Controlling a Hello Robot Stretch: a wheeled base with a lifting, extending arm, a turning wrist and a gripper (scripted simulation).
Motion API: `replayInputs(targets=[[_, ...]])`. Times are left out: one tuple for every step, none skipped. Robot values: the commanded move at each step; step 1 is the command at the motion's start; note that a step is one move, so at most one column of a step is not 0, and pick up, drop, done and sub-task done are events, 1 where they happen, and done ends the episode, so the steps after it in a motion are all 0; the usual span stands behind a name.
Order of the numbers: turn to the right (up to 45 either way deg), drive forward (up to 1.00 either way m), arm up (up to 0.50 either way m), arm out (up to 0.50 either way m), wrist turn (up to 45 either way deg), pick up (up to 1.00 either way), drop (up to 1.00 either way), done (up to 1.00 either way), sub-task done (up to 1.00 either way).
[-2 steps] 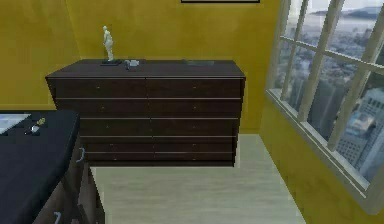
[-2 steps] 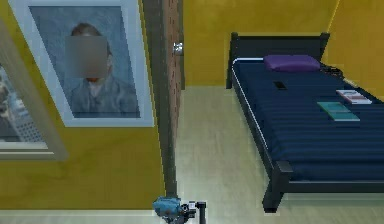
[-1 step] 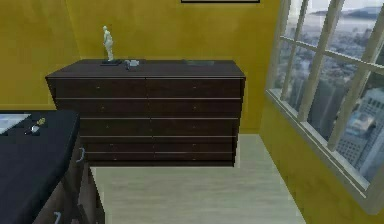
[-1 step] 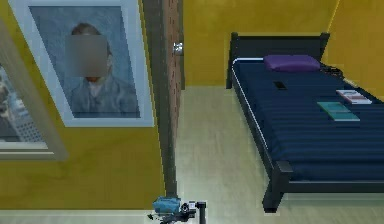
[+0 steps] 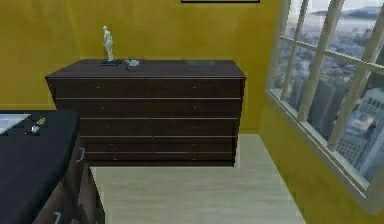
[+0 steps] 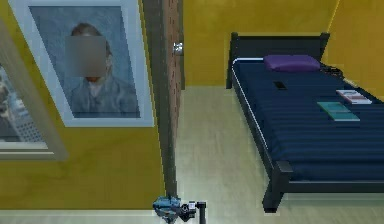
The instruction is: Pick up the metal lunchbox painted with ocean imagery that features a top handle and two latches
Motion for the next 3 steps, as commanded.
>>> replayInputs(targets=[[0.0,0.0,0.0,0.0,12.0,0.0,0.0,0.0,0.0],[0.0,0.0,-0.3,0.0,0.0,0.0,0.0,0.0,0.0],[0.0,0.0,0.0,0.0,0.0,1.0,0.0,0.0,0.0]])
